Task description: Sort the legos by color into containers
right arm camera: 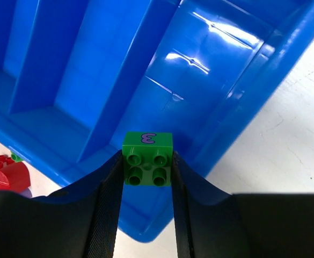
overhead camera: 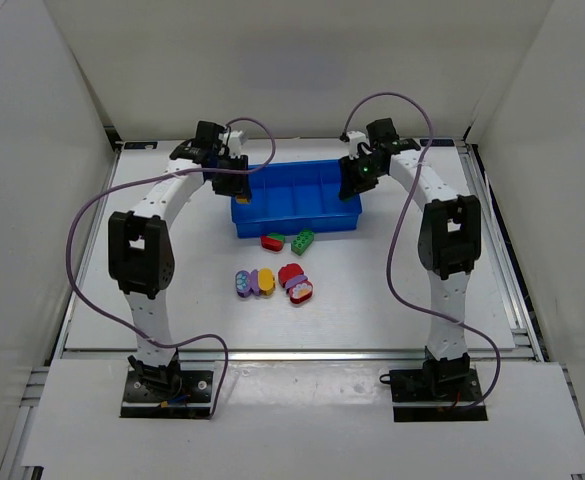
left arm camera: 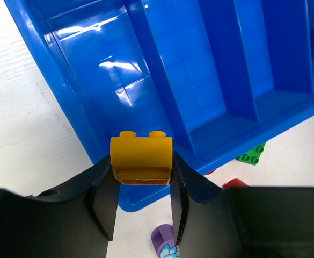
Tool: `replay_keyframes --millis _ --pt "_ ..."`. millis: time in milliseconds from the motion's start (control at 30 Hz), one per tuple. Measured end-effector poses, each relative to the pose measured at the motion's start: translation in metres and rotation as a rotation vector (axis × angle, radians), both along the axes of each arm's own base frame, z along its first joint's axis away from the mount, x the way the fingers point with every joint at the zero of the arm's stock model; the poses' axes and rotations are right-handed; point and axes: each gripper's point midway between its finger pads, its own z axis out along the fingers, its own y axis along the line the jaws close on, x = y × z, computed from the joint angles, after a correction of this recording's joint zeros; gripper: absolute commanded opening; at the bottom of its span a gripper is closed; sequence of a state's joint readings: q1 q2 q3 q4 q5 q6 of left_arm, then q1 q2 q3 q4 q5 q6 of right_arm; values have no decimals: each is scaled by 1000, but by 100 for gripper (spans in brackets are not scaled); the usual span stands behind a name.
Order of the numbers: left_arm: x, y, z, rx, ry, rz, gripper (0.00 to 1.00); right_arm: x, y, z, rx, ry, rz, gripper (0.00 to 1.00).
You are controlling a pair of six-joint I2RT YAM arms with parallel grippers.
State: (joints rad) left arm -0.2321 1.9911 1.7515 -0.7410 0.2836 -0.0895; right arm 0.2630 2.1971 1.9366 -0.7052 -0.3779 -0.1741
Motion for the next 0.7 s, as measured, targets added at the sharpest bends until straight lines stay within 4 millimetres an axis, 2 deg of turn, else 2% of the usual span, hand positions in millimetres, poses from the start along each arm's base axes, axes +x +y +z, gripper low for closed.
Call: replay_keyframes --millis 167,333,433,467,567,700 --pt "3 -1 -6 4 11 -5 28 3 -1 -1 -13 -16 10 11" --pt "6 -1 -15 11 21 -9 37 8 0 2 -11 -37 12 18" --pt "6 0 -19 18 31 -10 47 10 -1 1 -15 -46 15 28" --pt "6 0 -20 20 32 -10 51 10 -1 1 -17 -47 17 34" --pt "6 1 -21 29 30 -9 66 12 -2 1 -27 -60 21 47" --pt "7 3 -21 38 25 -8 71 14 2 -1 -33 -78 27 61"
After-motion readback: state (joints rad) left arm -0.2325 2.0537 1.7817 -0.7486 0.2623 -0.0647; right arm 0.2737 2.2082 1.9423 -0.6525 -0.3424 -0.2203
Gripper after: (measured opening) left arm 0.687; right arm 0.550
